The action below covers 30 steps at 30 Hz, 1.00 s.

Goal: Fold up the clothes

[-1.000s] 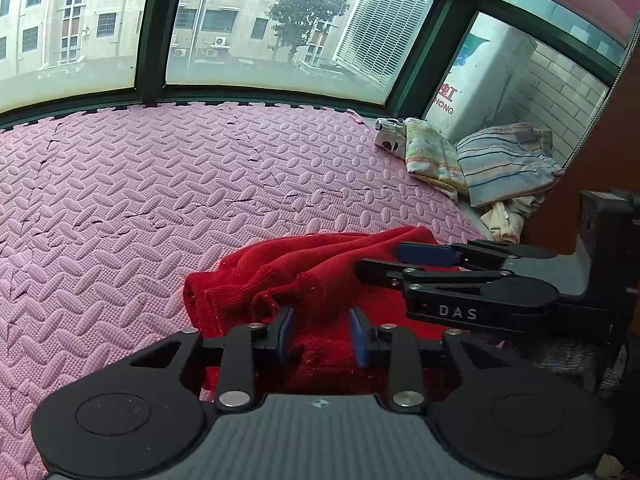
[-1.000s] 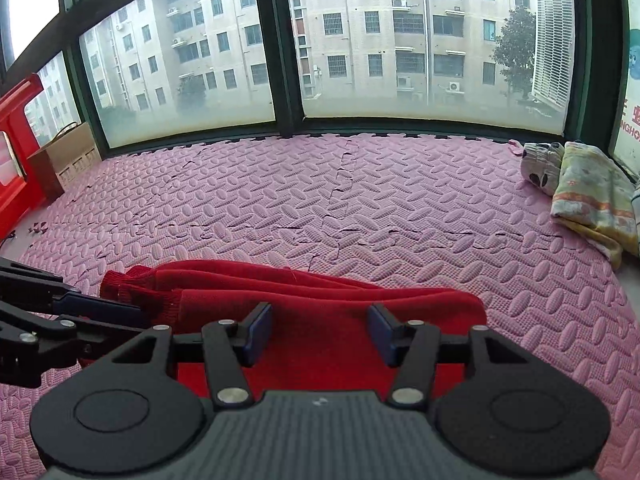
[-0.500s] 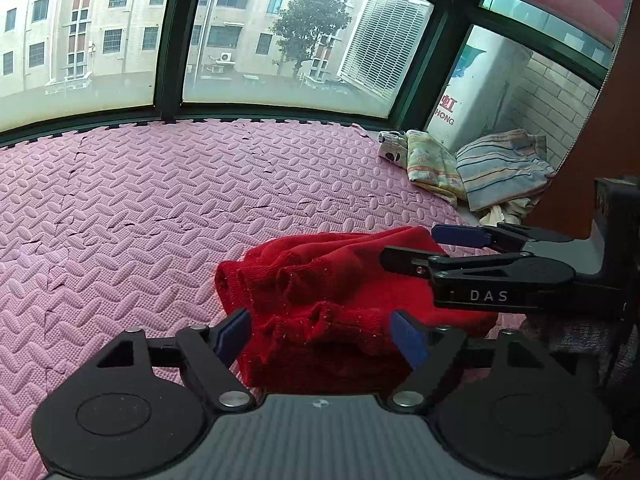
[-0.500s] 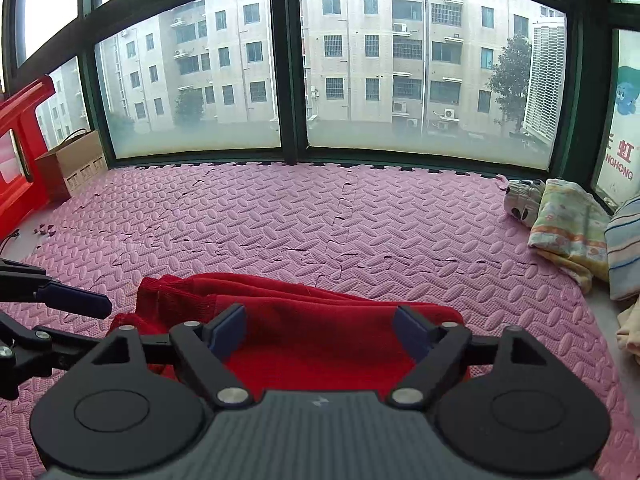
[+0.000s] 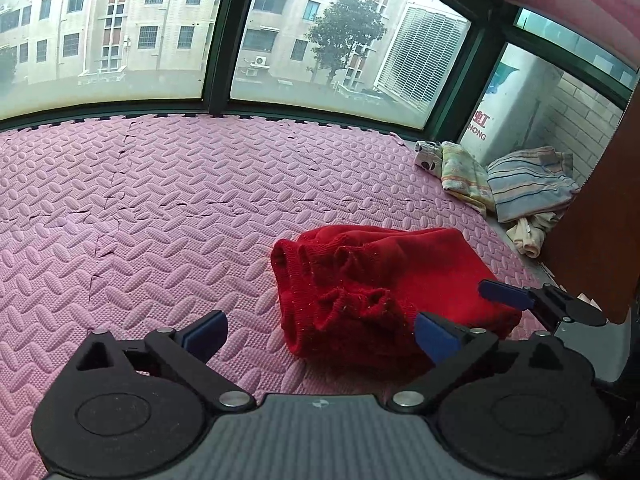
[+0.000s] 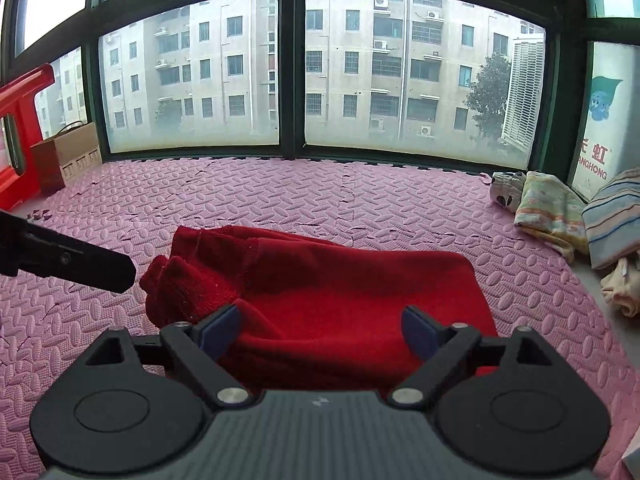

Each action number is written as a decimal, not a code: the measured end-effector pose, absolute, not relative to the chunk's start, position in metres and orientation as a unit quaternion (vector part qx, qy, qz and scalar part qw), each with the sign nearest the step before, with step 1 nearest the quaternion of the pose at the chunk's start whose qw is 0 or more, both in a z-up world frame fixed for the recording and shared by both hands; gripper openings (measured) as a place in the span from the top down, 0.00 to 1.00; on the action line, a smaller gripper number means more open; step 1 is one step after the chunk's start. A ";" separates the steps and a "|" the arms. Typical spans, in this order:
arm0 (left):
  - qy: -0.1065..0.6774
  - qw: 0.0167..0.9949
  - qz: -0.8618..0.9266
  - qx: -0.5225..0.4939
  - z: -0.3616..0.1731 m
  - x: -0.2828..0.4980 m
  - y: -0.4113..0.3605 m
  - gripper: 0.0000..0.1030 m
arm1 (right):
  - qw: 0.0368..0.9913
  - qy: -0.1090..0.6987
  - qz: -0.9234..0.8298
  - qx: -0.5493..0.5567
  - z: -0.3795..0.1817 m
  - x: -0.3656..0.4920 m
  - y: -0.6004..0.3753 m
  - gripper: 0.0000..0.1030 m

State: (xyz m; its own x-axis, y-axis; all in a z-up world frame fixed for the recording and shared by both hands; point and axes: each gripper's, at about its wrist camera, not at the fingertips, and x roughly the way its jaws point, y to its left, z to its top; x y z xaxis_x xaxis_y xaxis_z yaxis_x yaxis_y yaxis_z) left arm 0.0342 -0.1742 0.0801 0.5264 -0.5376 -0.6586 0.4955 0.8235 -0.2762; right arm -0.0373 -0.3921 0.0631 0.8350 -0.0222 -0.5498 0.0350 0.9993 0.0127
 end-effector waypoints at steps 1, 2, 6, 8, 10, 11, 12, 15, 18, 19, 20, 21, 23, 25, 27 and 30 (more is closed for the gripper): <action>0.385 0.874 -0.295 -0.027 0.081 0.032 -0.173 0.00 | 0.959 0.282 -0.016 0.017 0.065 -0.040 -0.393 0.07; 0.385 0.874 -0.295 -0.026 0.081 0.030 -0.172 0.00 | 0.960 0.277 -0.018 0.021 0.067 -0.043 -0.393 0.03; 0.382 0.876 -0.294 -0.022 0.083 0.022 -0.170 0.00 | 0.964 0.263 -0.036 0.030 0.071 -0.057 -0.393 0.00; 0.381 0.876 -0.296 -0.020 0.083 0.017 -0.168 0.00 | 0.963 0.263 -0.042 0.031 0.071 -0.063 -0.393 0.00; 0.382 0.875 -0.297 -0.018 0.083 0.012 -0.167 0.00 | 0.962 0.268 -0.048 0.035 0.070 -0.068 -0.392 0.00; 0.382 0.875 -0.297 -0.017 0.083 0.010 -0.166 0.00 | 0.960 0.272 -0.052 0.038 0.069 -0.071 -0.392 0.00; 0.381 0.875 -0.297 -0.016 0.083 0.008 -0.165 0.00 | 0.959 0.275 -0.055 0.041 0.069 -0.073 -0.392 0.00; 0.380 0.877 -0.294 -0.014 0.083 0.001 -0.163 0.00 | 0.958 0.278 -0.068 0.035 0.066 -0.082 -0.389 0.00; 0.377 0.881 -0.285 -0.013 0.083 -0.005 -0.160 0.00 | 0.956 0.281 -0.078 0.025 0.063 -0.088 -0.383 0.00; 0.375 0.883 -0.283 -0.013 0.082 -0.007 -0.159 0.00 | 0.955 0.284 -0.077 0.025 0.063 -0.090 -0.382 0.00; 0.372 0.885 -0.282 -0.012 0.082 -0.009 -0.158 0.00 | 0.955 0.287 -0.076 0.026 0.062 -0.090 -0.381 0.00; 0.368 0.887 -0.279 -0.010 0.082 -0.012 -0.157 0.00 | 0.954 0.288 -0.076 0.026 0.061 -0.091 -0.380 0.00; 0.364 0.890 -0.274 -0.005 0.082 -0.016 -0.156 0.00 | 0.951 0.296 -0.082 0.027 0.058 -0.093 -0.376 0.00; 0.364 0.891 -0.271 -0.001 0.081 -0.020 -0.155 0.00 | 0.949 0.302 -0.082 0.030 0.056 -0.095 -0.374 0.00; 0.366 0.891 -0.268 0.006 0.080 -0.024 -0.154 0.00 | 0.948 0.306 -0.086 0.030 0.054 -0.098 -0.371 0.00; 0.371 0.891 -0.262 0.015 0.078 -0.029 -0.153 0.00 | 0.947 0.308 -0.089 0.033 0.054 -0.101 -0.369 0.00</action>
